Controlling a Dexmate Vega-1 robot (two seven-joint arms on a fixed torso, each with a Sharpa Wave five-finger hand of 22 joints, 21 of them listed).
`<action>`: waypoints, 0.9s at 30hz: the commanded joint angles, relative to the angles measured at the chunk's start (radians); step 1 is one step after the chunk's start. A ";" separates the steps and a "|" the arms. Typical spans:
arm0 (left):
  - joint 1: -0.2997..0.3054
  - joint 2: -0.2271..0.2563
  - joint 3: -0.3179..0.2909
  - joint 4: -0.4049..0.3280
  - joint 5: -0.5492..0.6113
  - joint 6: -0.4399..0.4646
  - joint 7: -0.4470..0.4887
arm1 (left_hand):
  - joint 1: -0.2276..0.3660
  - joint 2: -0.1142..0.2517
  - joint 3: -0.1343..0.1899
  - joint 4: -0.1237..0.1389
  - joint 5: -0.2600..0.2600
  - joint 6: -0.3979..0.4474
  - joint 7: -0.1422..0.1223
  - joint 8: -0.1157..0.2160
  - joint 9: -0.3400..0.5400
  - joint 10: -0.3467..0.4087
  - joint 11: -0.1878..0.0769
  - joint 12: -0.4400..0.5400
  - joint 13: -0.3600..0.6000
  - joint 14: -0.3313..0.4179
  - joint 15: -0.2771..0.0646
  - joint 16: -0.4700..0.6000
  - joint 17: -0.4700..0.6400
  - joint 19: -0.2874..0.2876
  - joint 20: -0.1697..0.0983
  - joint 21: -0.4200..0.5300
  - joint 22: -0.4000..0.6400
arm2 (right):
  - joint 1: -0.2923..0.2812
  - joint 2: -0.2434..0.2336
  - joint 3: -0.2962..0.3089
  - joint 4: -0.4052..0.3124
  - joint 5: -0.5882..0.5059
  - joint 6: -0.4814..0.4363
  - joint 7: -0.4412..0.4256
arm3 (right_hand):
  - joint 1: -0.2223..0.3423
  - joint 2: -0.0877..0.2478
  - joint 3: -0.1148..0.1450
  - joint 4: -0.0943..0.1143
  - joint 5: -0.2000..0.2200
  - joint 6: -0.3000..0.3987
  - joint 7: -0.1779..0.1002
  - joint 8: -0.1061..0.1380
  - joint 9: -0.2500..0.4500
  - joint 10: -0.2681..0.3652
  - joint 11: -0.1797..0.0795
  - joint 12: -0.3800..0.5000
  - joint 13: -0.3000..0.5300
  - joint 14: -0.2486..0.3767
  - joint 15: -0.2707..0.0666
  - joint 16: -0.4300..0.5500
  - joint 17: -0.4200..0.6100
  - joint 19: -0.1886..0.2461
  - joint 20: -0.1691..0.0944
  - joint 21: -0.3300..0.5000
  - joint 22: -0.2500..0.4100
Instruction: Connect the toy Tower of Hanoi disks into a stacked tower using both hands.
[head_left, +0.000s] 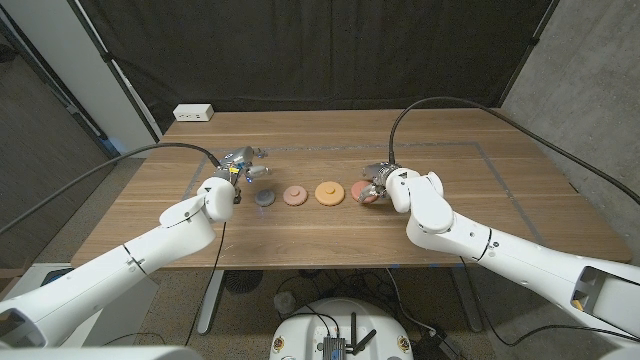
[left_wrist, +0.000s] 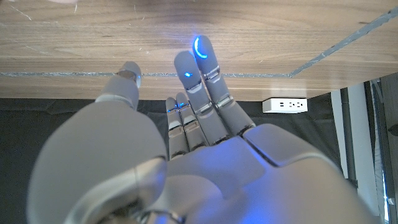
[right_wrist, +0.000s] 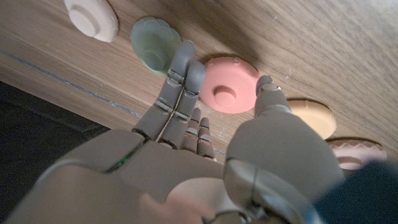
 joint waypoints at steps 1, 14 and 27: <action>0.009 0.007 -0.007 -0.001 -0.007 -0.007 0.004 | 0.002 0.012 -0.002 0.000 0.008 0.008 0.000 0.000 0.001 0.015 0.003 -0.006 0.003 -0.007 -0.078 0.005 0.001 -0.006 -0.106 0.007 0.001 | 0.002 0.021 -0.014 0.042 -0.109 0.025 0.066 | -0.007 0.005 -0.003 0.002 -0.002 -0.003 0.000 0.003 0.002 -0.002 0.001 0.005 0.000 -0.004 -0.144 0.007 0.001 -0.004 -0.078 0.006 -0.001; 0.013 0.010 -0.011 0.001 -0.014 -0.014 0.005 | 0.002 0.013 -0.002 -0.001 0.009 0.010 0.001 0.000 0.001 0.017 0.003 -0.007 0.007 -0.008 -0.079 0.009 0.000 -0.010 -0.106 0.020 -0.009 | -0.024 0.053 0.022 0.066 -0.146 0.053 0.099 | -0.009 0.007 -0.003 0.001 -0.004 -0.010 0.003 0.004 0.000 0.005 0.001 0.010 0.000 -0.004 -0.144 0.012 0.001 -0.003 -0.080 0.011 -0.007; 0.014 0.008 -0.009 0.011 -0.021 -0.019 0.003 | 0.002 0.016 -0.001 0.000 0.010 0.012 0.003 0.000 0.002 0.020 0.005 -0.008 0.010 -0.008 -0.078 0.015 0.000 -0.014 -0.105 0.031 -0.018 | -0.028 0.074 0.036 0.088 -0.165 0.083 0.143 | -0.011 0.011 -0.003 0.001 -0.005 -0.013 0.003 0.006 -0.001 0.010 0.000 0.014 0.001 -0.007 -0.144 0.013 -0.003 -0.003 -0.080 0.016 -0.014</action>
